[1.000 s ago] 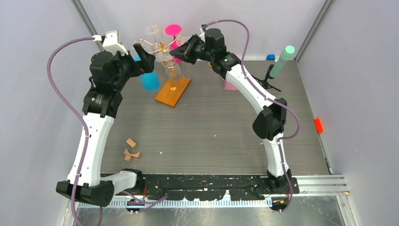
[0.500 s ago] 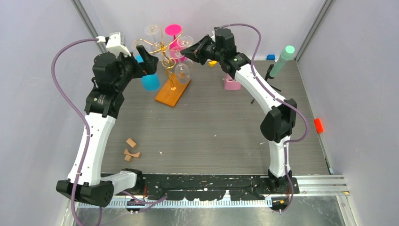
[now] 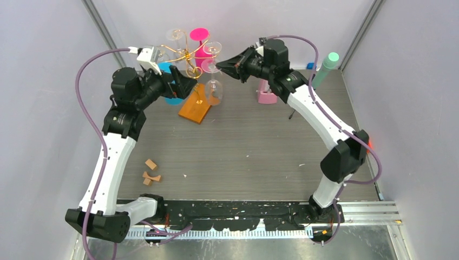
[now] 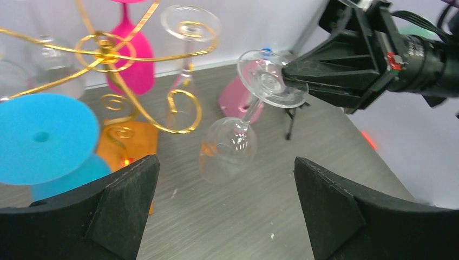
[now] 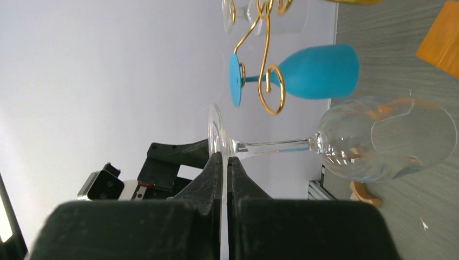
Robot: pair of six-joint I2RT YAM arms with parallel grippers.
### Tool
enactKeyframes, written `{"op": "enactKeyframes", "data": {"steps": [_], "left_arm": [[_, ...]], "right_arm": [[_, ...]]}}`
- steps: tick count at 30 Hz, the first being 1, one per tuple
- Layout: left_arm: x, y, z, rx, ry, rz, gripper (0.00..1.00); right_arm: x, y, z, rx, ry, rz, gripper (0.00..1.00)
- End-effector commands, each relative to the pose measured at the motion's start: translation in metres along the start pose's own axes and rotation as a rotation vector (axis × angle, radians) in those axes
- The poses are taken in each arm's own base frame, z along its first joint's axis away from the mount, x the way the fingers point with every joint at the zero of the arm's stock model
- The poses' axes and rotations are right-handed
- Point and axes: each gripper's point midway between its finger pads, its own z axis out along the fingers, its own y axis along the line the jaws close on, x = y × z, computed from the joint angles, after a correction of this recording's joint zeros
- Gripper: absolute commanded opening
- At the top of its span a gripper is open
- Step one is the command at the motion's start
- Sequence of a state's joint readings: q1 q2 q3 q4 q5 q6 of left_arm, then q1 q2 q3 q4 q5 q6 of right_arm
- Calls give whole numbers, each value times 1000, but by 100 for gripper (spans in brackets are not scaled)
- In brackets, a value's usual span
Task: Take the wine glass off the wine glass rack
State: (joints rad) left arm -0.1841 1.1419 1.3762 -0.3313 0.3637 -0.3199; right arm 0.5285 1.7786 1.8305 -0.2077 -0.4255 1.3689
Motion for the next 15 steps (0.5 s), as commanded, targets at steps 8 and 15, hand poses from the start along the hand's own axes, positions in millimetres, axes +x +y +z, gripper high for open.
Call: {"op": "enactKeyframes", "data": {"steps": [8,15], "left_arm": [[44,-82,-26,472,94,-41,95],[83,-102,-27,593,97,-47,92]], "right_arm": [[56,1,-80,-43,89,20,0],[83,-9,-110,-110,115,79,0]]}}
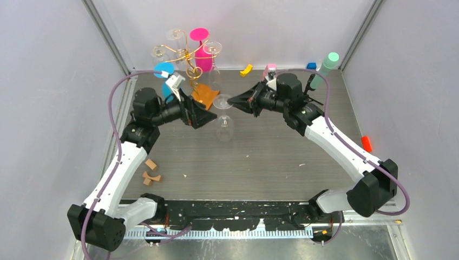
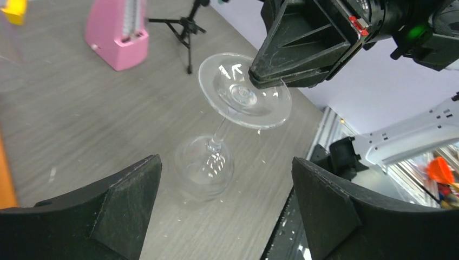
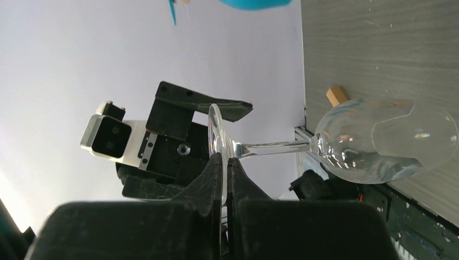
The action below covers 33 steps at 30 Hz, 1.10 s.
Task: Take the wine glass off the wine glass rack
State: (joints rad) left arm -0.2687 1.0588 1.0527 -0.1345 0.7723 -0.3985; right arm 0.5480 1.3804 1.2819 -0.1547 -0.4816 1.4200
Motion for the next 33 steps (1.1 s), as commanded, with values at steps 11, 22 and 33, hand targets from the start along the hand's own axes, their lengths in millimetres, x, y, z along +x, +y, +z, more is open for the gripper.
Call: {"op": "enactKeyframes", "data": {"steps": [11,22,33], "left_arm": [[20,-59,18,313,-53,0,69],[19,-72,25,404,-53,37,33],[12,-57,23,254,-90,22,0]], "right_arm": [[47,53,-50,-289,42,53,0],[61,64,-54,-342,105,136,0],[61,58,-54,-364,91,66,58]]}}
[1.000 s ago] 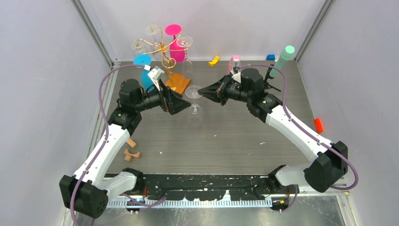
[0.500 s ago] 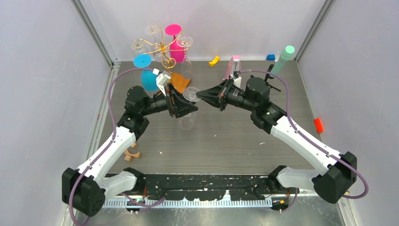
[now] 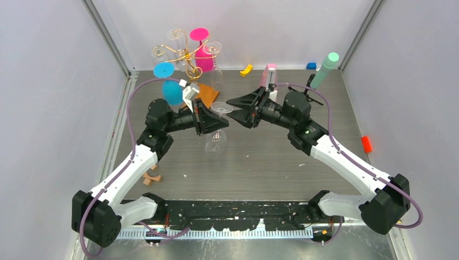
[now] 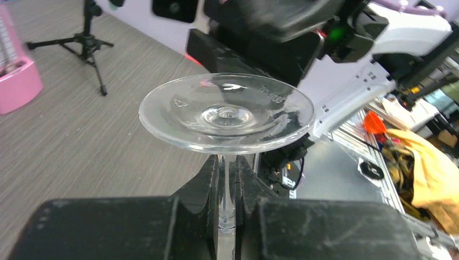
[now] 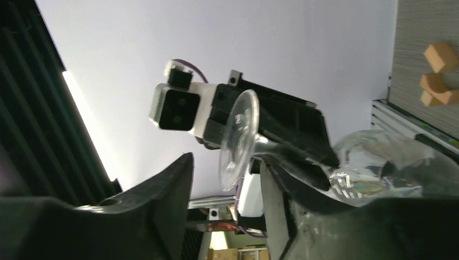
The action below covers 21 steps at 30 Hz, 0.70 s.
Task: Take the wine glass off the wine glass rack
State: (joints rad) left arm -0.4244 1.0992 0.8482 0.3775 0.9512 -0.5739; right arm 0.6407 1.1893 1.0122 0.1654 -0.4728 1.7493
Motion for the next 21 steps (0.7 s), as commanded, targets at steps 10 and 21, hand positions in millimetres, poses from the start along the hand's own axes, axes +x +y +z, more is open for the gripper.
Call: {"op": "enactKeyframes", "data": {"steps": [10,21], "left_arm": [[-77,44,-37,-505,-368,-110,0],[-173,26,-70,-515,-839,-298,0]], "right_arm": [[-6,6,-32,-108,-157,-375,86],[10,20,-40,-239,-144,-537,86]]}}
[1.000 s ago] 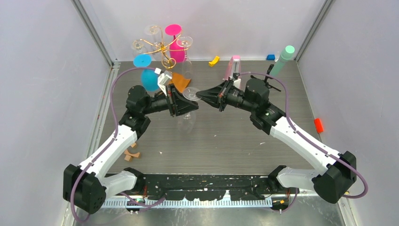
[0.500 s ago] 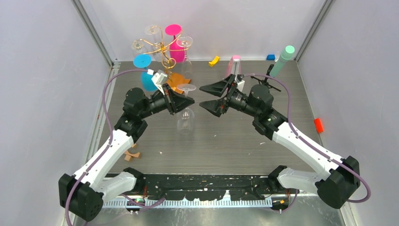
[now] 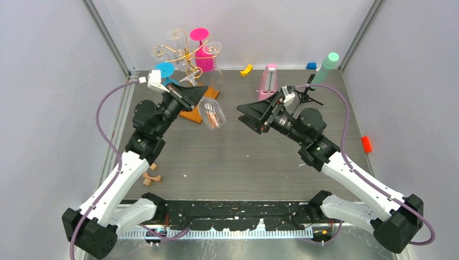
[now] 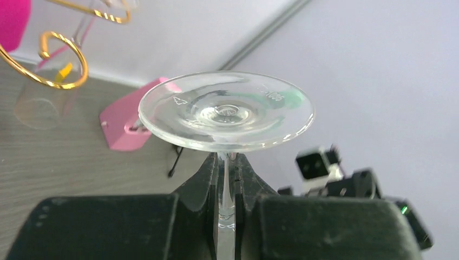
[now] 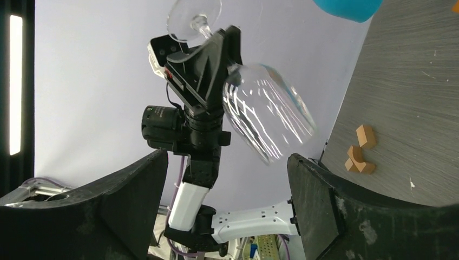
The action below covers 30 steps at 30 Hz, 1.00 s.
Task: Take the wine glass off the wine glass rack
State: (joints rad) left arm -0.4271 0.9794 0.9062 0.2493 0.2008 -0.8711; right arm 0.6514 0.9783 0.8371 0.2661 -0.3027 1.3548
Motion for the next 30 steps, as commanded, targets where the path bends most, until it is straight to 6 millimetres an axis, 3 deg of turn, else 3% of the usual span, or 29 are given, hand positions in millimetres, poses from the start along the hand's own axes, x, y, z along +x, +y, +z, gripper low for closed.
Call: {"op": "enactKeyframes", "data": {"steps": [1,10,20,30], "left_arm": [[-86,-39,-10,35,-331,-181,0],[-99,-41,-9,81,-418,-349,0],[-97,-41,-13,106,-426,-395,0],[-98,-44,-20,113,-436,-392,0]], "right_arm": [[4,29,3,-131,-4,-87,86],[20,71,12,-319,26,-85,76],[20,85,35,-443,31,35,55],[19,86,53,-478,17,70,38]]}}
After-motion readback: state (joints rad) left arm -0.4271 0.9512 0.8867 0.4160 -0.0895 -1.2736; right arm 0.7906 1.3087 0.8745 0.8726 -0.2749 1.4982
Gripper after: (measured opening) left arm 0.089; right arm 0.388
